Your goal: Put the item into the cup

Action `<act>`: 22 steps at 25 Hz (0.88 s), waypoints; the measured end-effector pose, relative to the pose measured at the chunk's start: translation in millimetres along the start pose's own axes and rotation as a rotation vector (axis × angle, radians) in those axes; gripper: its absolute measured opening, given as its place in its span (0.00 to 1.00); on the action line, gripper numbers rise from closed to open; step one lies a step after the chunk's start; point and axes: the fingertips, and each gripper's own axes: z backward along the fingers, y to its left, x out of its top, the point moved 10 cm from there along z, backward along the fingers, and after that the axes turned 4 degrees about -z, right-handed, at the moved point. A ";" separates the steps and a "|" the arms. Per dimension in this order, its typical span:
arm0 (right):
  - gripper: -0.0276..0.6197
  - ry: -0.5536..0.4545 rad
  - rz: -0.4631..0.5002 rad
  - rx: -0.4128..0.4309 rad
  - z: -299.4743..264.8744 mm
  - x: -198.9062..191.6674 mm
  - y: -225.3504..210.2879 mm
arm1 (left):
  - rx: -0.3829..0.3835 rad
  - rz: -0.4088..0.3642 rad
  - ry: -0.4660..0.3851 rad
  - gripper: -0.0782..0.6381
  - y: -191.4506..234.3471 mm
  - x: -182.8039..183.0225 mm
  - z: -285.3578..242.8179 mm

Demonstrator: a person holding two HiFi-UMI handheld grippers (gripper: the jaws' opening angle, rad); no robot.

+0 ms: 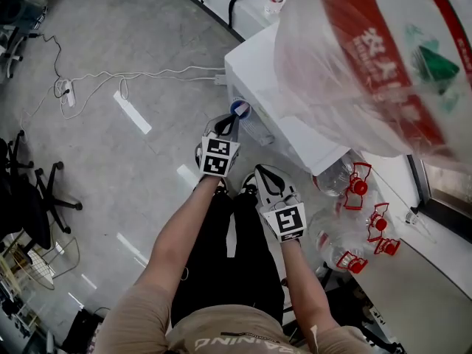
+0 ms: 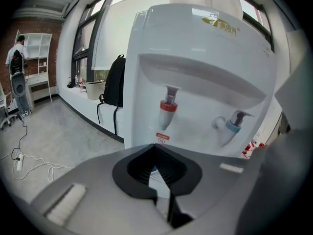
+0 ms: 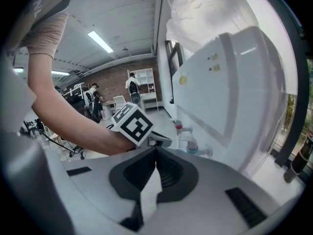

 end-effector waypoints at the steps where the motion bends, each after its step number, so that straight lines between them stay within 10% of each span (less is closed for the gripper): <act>1: 0.06 0.006 0.004 0.004 2.4 4.5 3.0 | -0.002 0.006 0.000 0.12 -0.6 1.4 5.8; 9: 0.06 -0.015 -0.060 0.006 28.9 56.8 10.0 | 0.031 0.090 -0.063 0.12 -16.8 34.0 79.6; 22: 0.06 -0.106 0.018 0.032 82.6 173.4 25.3 | -0.011 -0.040 -0.203 0.12 -52.6 156.1 228.0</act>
